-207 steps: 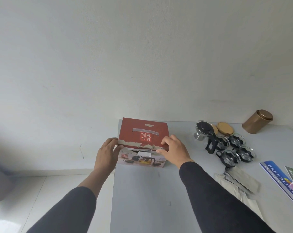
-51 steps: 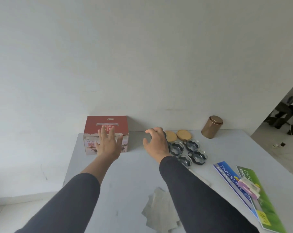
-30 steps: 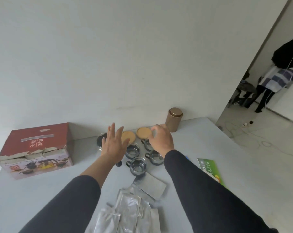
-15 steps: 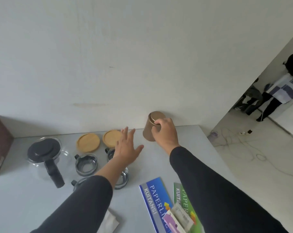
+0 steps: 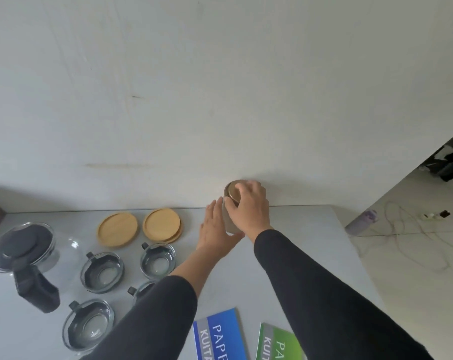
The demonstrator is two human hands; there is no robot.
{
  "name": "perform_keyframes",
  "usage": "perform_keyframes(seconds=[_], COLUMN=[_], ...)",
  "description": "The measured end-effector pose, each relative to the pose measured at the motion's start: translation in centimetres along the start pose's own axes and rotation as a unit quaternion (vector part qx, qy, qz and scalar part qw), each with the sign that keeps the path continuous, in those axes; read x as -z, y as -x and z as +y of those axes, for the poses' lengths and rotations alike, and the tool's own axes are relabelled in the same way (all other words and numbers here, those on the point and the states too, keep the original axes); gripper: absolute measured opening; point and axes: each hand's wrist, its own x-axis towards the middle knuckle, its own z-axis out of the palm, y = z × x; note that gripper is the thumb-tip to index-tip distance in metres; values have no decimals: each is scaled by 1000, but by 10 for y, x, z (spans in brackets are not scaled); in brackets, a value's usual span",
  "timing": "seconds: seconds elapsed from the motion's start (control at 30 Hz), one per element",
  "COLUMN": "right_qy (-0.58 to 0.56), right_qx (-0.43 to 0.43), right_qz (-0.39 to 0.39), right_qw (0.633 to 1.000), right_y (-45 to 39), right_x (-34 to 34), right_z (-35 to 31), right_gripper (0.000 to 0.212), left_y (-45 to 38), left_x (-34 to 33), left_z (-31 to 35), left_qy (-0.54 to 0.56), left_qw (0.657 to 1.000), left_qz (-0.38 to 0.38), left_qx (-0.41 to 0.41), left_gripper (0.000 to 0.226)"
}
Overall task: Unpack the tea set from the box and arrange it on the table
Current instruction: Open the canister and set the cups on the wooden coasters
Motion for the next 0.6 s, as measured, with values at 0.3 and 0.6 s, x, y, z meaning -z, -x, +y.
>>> perform_keyframes(seconds=[0.3,0.6], right_qy=[-54,-188], right_qx=[23,36], right_qz=[70,103], right_qw=[996,976], right_y=[-14,-29], right_x=[-23,-34], right_z=[27,37], right_gripper=[45,45], left_y=[-33,-53], left_x=[-21,-30], left_z=[20,12], left_qy=[57,142], left_qw=[997,984], left_qz=[37,60], left_qx=[41,86], left_gripper=[98,72])
